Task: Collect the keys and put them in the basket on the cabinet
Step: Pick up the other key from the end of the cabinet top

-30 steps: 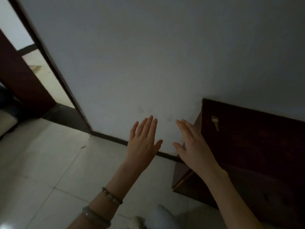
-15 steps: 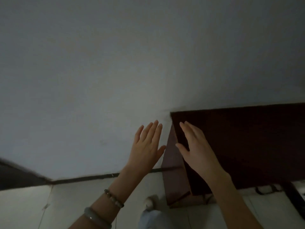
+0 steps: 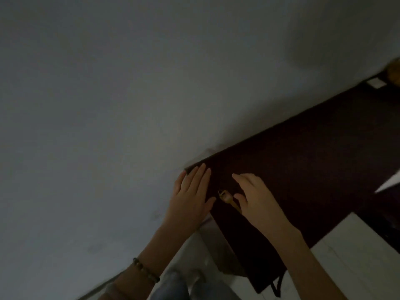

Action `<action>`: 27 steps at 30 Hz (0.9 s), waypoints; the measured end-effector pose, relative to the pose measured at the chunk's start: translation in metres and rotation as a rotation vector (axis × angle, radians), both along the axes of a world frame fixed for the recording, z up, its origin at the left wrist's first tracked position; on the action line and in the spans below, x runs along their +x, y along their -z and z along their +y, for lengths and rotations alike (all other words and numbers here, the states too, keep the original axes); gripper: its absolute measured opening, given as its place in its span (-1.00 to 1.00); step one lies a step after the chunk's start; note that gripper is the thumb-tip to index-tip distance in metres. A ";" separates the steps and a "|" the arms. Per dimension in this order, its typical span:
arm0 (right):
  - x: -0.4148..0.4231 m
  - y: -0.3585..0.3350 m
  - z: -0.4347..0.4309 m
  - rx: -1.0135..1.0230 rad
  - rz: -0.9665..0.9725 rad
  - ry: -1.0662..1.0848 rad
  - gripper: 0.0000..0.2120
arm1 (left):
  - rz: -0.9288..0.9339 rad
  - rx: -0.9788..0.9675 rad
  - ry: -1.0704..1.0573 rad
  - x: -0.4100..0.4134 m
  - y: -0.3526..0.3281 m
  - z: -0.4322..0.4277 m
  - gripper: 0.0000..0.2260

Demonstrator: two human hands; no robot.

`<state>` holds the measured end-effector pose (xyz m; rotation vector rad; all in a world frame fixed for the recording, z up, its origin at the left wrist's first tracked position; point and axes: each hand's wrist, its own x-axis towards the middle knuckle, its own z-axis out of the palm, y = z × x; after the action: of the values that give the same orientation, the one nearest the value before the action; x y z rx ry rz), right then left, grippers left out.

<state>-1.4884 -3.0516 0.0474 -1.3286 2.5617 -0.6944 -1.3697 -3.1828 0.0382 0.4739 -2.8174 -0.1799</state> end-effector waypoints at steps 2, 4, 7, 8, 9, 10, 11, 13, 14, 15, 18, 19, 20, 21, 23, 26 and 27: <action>-0.001 0.005 0.000 0.005 0.011 0.023 -0.56 | 0.014 0.010 0.051 -0.008 0.005 -0.005 -0.42; -0.001 0.011 -0.001 0.005 0.009 0.038 -0.59 | 0.035 0.034 0.107 -0.014 0.011 -0.011 -0.43; 0.003 0.019 -0.006 0.007 0.012 0.081 -0.61 | 0.047 0.035 0.195 -0.020 0.020 -0.022 -0.40; 0.004 0.022 -0.007 0.010 0.015 0.100 -0.62 | 0.046 0.041 0.221 -0.023 0.023 -0.026 -0.39; 0.005 0.025 -0.009 0.014 0.015 0.119 -0.63 | 0.045 0.049 0.245 -0.025 0.025 -0.030 -0.38; 0.006 0.028 -0.011 0.019 0.012 0.138 -0.64 | 0.047 0.055 0.266 -0.026 0.027 -0.034 -0.37; 0.007 0.031 -0.013 0.025 0.009 0.155 -0.65 | 0.049 0.061 0.284 -0.028 0.030 -0.038 -0.37; 0.011 0.037 -0.018 0.042 0.003 0.195 -0.69 | 0.043 0.074 0.322 -0.028 0.035 -0.043 -0.36; 0.013 0.040 -0.021 0.050 0.000 0.217 -0.71 | 0.040 0.079 0.344 -0.027 0.038 -0.045 -0.36; 0.016 0.042 -0.023 0.056 -0.004 0.239 -0.73 | 0.035 0.081 0.367 -0.026 0.039 -0.047 -0.36; 0.021 0.047 -0.030 0.081 -0.016 0.316 -0.77 | 0.015 0.087 0.432 -0.023 0.042 -0.049 -0.38; 0.022 0.048 -0.031 0.099 -0.011 0.338 -0.77 | 0.016 0.093 0.447 -0.022 0.043 -0.050 -0.38; 0.022 0.049 -0.033 0.119 -0.004 0.358 -0.76 | 0.017 0.097 0.461 -0.022 0.043 -0.051 -0.39; 0.023 0.050 -0.035 0.142 0.003 0.377 -0.77 | 0.014 0.096 0.473 -0.021 0.043 -0.052 -0.39; 0.025 0.051 -0.038 0.177 0.002 0.406 -0.81 | 0.009 0.090 0.491 -0.021 0.043 -0.055 -0.40; 0.024 0.051 -0.041 0.183 -0.034 0.445 -0.81 | -0.009 0.085 0.514 -0.020 0.044 -0.057 -0.41; 0.023 0.051 -0.042 0.184 -0.047 0.456 -0.81 | -0.014 0.086 0.521 -0.020 0.044 -0.057 -0.42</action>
<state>-1.4650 -3.0935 -0.0034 -0.6683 2.8325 -0.5270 -1.3894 -3.2401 -0.0058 -0.2549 -2.8939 -0.4010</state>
